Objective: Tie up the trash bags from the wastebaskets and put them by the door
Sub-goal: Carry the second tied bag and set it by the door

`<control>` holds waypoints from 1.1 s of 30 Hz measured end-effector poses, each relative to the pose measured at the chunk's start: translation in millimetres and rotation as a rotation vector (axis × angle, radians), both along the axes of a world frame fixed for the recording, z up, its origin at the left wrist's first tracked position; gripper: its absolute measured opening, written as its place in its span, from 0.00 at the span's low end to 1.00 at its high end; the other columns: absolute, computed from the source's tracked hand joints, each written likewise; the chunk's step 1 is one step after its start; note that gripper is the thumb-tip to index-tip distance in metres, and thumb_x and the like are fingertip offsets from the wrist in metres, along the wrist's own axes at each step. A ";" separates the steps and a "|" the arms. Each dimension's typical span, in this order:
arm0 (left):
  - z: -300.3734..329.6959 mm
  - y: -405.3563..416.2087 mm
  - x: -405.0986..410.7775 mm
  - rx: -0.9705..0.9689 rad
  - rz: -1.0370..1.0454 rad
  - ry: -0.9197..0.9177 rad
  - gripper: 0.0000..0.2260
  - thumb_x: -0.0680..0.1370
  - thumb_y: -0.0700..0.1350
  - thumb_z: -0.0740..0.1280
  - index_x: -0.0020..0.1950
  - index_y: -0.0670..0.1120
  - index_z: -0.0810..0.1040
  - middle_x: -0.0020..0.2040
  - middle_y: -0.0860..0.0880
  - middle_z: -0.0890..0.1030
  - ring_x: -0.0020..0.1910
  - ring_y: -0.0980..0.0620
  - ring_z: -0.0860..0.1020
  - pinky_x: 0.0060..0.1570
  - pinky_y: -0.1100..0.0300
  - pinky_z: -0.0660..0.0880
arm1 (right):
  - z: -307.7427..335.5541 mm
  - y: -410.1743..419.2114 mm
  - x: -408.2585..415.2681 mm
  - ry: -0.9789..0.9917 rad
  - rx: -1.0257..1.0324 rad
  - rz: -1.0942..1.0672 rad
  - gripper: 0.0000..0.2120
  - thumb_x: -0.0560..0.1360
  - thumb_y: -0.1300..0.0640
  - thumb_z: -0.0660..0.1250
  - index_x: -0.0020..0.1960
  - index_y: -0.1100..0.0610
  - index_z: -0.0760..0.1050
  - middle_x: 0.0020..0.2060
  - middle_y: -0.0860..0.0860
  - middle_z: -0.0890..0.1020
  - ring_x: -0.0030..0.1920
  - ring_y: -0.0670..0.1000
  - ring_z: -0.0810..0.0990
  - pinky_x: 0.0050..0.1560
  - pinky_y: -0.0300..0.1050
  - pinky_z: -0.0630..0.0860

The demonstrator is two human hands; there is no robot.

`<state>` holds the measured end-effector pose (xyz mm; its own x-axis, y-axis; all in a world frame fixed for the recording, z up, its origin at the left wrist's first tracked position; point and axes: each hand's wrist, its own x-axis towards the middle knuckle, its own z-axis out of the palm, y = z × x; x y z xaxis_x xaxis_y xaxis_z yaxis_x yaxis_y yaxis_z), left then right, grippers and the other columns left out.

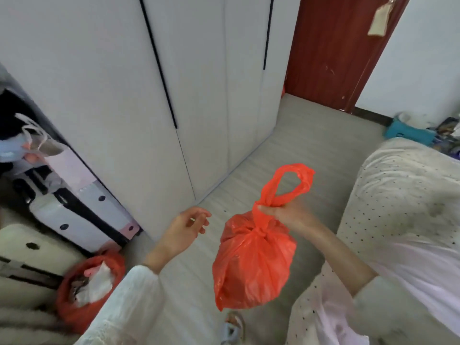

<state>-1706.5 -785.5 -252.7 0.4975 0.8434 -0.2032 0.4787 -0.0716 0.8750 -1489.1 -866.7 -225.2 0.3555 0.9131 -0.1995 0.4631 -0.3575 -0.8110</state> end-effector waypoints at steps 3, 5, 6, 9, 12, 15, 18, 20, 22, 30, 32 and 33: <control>4.0 60.6 43.9 -0.002 -0.032 0.010 0.11 0.79 0.40 0.57 0.41 0.51 0.75 0.38 0.50 0.77 0.29 0.62 0.77 0.31 0.72 0.70 | 0.3 50.6 50.6 -0.004 0.025 -0.067 0.10 0.73 0.60 0.68 0.51 0.65 0.81 0.50 0.60 0.84 0.52 0.53 0.80 0.48 0.40 0.70; 3.6 102.1 78.6 0.004 -0.063 0.019 0.11 0.79 0.40 0.58 0.42 0.52 0.75 0.39 0.49 0.78 0.29 0.63 0.77 0.32 0.71 0.71 | -1.5 83.6 88.5 0.007 0.032 -0.108 0.09 0.73 0.62 0.68 0.50 0.67 0.80 0.48 0.59 0.83 0.49 0.52 0.80 0.45 0.35 0.72; 2.7 122.8 97.8 0.004 -0.085 0.027 0.11 0.79 0.41 0.58 0.42 0.52 0.75 0.39 0.49 0.78 0.30 0.63 0.77 0.33 0.70 0.71 | -2.8 101.0 108.1 0.000 0.039 -0.130 0.09 0.72 0.63 0.68 0.50 0.68 0.80 0.47 0.58 0.83 0.48 0.50 0.79 0.44 0.31 0.72; -2.1 186.9 160.3 0.005 -0.164 0.050 0.11 0.79 0.41 0.58 0.43 0.53 0.75 0.40 0.50 0.79 0.32 0.60 0.77 0.36 0.65 0.72 | -9.8 154.8 168.8 0.023 0.093 -0.268 0.09 0.71 0.66 0.69 0.48 0.71 0.79 0.43 0.60 0.82 0.32 0.34 0.76 0.42 0.34 0.72; -8.7 255.5 227.5 0.008 -0.221 0.044 0.12 0.79 0.41 0.58 0.41 0.55 0.75 0.39 0.52 0.78 0.30 0.62 0.76 0.37 0.63 0.72 | -15.3 213.1 231.1 0.052 0.100 -0.402 0.07 0.71 0.66 0.70 0.46 0.71 0.80 0.35 0.54 0.79 0.24 0.34 0.73 0.33 0.30 0.69; -13.4 325.7 296.3 0.004 -0.259 0.036 0.12 0.79 0.40 0.58 0.40 0.54 0.75 0.39 0.52 0.78 0.31 0.60 0.77 0.38 0.62 0.72 | -15.0 273.6 294.7 0.083 0.086 -0.463 0.05 0.71 0.65 0.69 0.46 0.66 0.81 0.33 0.51 0.78 0.31 0.41 0.75 0.39 0.38 0.73; -12.0 384.6 359.5 -0.010 -0.310 0.040 0.11 0.79 0.40 0.57 0.42 0.52 0.75 0.40 0.50 0.78 0.35 0.54 0.77 0.39 0.61 0.72 | -12.1 323.2 351.3 0.107 0.050 -0.504 0.03 0.71 0.63 0.70 0.43 0.63 0.81 0.36 0.56 0.81 0.39 0.52 0.77 0.49 0.53 0.74; -9.6 427.9 411.5 -0.013 -0.347 0.034 0.11 0.79 0.40 0.57 0.42 0.53 0.74 0.40 0.50 0.78 0.36 0.53 0.77 0.39 0.62 0.72 | -10.5 356.1 395.4 0.108 0.053 -0.529 0.02 0.71 0.62 0.70 0.40 0.61 0.80 0.39 0.59 0.82 0.43 0.54 0.77 0.52 0.55 0.75; -7.4 463.4 462.2 0.002 -0.384 0.041 0.12 0.79 0.41 0.57 0.41 0.55 0.74 0.39 0.52 0.78 0.34 0.58 0.77 0.37 0.67 0.72 | -7.2 382.9 436.4 0.088 0.037 -0.562 0.07 0.71 0.62 0.70 0.43 0.67 0.80 0.42 0.65 0.83 0.43 0.54 0.77 0.52 0.54 0.75; -24.9 563.1 658.8 -0.039 -0.434 0.055 0.12 0.79 0.40 0.58 0.41 0.54 0.74 0.38 0.53 0.78 0.30 0.62 0.77 0.32 0.74 0.70 | -15.0 486.4 628.1 0.116 0.031 -0.556 0.12 0.73 0.63 0.68 0.53 0.70 0.78 0.44 0.63 0.81 0.30 0.46 0.76 0.28 0.28 0.71; -32.3 587.0 710.8 -0.054 -0.410 0.052 0.12 0.79 0.40 0.57 0.41 0.54 0.74 0.38 0.53 0.78 0.34 0.57 0.77 0.35 0.69 0.71 | -23.5 517.1 684.2 0.106 0.001 -0.537 0.13 0.73 0.62 0.68 0.53 0.70 0.78 0.42 0.65 0.80 0.30 0.47 0.74 0.27 0.28 0.69; -35.5 599.5 737.9 -0.064 -0.388 0.048 0.12 0.79 0.40 0.57 0.41 0.54 0.74 0.39 0.53 0.78 0.35 0.55 0.77 0.36 0.67 0.71 | -26.1 532.5 711.6 0.101 -0.017 -0.515 0.12 0.73 0.61 0.68 0.51 0.69 0.78 0.39 0.63 0.79 0.30 0.47 0.72 0.26 0.28 0.67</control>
<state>-968.6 -186.0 -288.1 0.7655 0.5791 -0.2803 0.4674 -0.2012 0.8608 -777.5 -334.2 -251.3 0.7359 0.6213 -0.2692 0.1439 -0.5320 -0.8344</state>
